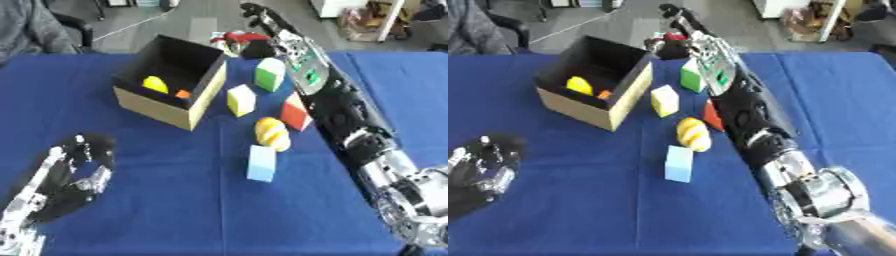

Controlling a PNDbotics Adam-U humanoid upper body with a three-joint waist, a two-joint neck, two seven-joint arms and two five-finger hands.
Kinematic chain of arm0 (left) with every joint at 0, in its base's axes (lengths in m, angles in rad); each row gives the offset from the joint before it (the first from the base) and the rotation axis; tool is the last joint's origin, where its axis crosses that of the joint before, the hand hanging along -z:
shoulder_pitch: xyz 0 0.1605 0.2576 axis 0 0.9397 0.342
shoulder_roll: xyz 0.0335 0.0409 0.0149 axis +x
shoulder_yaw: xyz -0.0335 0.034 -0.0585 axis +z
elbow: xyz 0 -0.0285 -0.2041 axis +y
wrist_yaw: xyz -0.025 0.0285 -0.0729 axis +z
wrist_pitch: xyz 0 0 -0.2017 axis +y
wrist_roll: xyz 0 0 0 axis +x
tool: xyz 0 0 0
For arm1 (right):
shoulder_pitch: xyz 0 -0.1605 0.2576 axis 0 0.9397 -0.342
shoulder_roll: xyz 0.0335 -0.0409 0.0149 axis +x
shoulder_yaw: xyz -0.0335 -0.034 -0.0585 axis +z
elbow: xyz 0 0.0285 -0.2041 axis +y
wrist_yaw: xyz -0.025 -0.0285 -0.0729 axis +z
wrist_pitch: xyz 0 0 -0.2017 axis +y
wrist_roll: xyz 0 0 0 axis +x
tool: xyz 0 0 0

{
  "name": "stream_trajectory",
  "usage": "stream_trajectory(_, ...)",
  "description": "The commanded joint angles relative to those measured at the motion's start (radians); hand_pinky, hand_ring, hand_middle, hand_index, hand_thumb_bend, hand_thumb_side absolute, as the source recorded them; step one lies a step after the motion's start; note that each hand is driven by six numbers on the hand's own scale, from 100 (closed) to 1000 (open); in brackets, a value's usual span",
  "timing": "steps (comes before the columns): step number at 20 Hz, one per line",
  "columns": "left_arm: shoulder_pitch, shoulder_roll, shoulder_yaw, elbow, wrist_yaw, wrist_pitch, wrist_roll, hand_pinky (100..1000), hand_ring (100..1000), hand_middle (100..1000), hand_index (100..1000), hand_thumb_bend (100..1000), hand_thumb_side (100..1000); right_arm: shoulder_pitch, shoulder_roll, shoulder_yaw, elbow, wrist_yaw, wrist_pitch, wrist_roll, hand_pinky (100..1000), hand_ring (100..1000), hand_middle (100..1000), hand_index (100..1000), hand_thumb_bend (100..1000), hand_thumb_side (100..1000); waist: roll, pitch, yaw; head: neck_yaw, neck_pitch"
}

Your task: Pick up objects on the table and place them in the box.

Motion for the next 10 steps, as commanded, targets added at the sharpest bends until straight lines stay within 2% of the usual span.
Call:
stream_trajectory(1,-0.005,0.012,0.008,-0.011,0.0,0.0,0.005,735,695,661,716,136,240,-0.015,-0.045,-0.014,0.054,0.044,0.046,-0.012,1000,925,933,1000,403,282,0.005,-0.024,0.001,-0.005,0.004)
stream_trajectory(5,-0.005,0.012,0.009,-0.011,0.0,-0.001,0.005,735,694,660,717,136,239,-0.004,-0.049,-0.024,0.113,0.125,0.096,-0.053,1000,944,949,1000,427,290,0.008,-0.023,0.003,-0.013,0.004)
stream_trajectory(8,-0.005,0.012,0.009,-0.011,0.0,-0.001,0.005,735,693,660,717,141,236,0.0,-0.047,-0.028,0.134,0.158,0.111,-0.076,1000,949,955,1000,443,270,0.009,-0.022,0.005,-0.018,0.004)
stream_trajectory(10,-0.006,0.01,0.008,-0.011,0.001,-0.002,0.004,735,693,660,718,133,240,0.004,-0.044,-0.03,0.143,0.171,0.121,-0.088,1000,947,954,1000,432,299,0.011,-0.021,0.006,-0.022,0.004)
